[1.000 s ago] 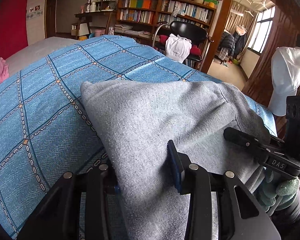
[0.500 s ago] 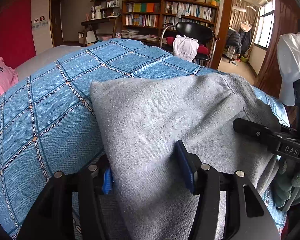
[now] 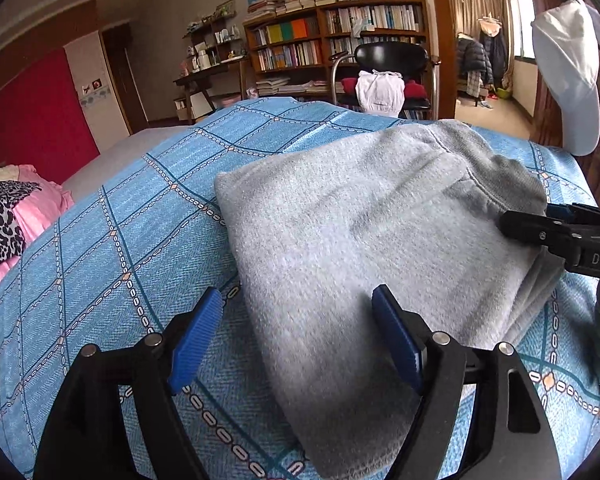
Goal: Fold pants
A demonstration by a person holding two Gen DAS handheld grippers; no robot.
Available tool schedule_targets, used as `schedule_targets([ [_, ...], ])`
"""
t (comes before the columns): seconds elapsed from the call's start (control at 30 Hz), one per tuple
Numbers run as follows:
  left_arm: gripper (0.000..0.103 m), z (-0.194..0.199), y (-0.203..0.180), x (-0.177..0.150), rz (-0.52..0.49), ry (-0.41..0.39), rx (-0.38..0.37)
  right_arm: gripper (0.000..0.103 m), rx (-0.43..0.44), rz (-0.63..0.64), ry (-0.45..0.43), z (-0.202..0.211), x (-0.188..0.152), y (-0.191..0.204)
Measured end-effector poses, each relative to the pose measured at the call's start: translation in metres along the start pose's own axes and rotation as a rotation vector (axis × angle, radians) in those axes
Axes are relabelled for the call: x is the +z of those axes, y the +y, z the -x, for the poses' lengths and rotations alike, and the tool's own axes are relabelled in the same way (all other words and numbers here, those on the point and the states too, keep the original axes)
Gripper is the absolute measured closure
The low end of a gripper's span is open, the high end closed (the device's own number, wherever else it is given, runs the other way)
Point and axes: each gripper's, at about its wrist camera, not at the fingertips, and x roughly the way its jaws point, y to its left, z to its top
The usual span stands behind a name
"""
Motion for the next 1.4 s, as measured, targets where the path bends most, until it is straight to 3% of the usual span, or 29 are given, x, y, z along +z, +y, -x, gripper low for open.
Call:
schedule_targets([
  [0.27,0.02,0.024,-0.002,-0.018,0.026,-0.002,0.03,0.034,-0.074,0.008,0.003,0.004,-0.014,0.009],
  [0.5,0.012,0.045,-0.011,-0.034,0.049,-0.012,0.103,0.03,-0.018,-0.065,-0.075,0.039,-0.042,0.014],
  [0.57,0.01,0.049,-0.013,-0.035,0.044,-0.022,0.12,0.03,-0.016,-0.043,-0.081,0.043,-0.053,0.024],
  [0.7,0.009,0.055,-0.017,-0.037,0.045,-0.052,0.151,0.024,-0.104,0.059,-0.131,0.045,-0.072,0.052],
  [0.83,0.008,0.058,-0.016,-0.038,0.057,-0.078,0.147,0.024,-0.162,0.124,-0.18,0.046,-0.082,0.069],
  [1.2,0.005,0.062,-0.012,-0.041,0.111,-0.089,0.137,0.022,-0.143,0.103,-0.199,0.048,-0.083,0.072],
  [1.4,0.005,0.059,-0.016,-0.042,0.087,-0.066,0.162,0.022,-0.142,0.093,-0.205,0.05,-0.083,0.069],
])
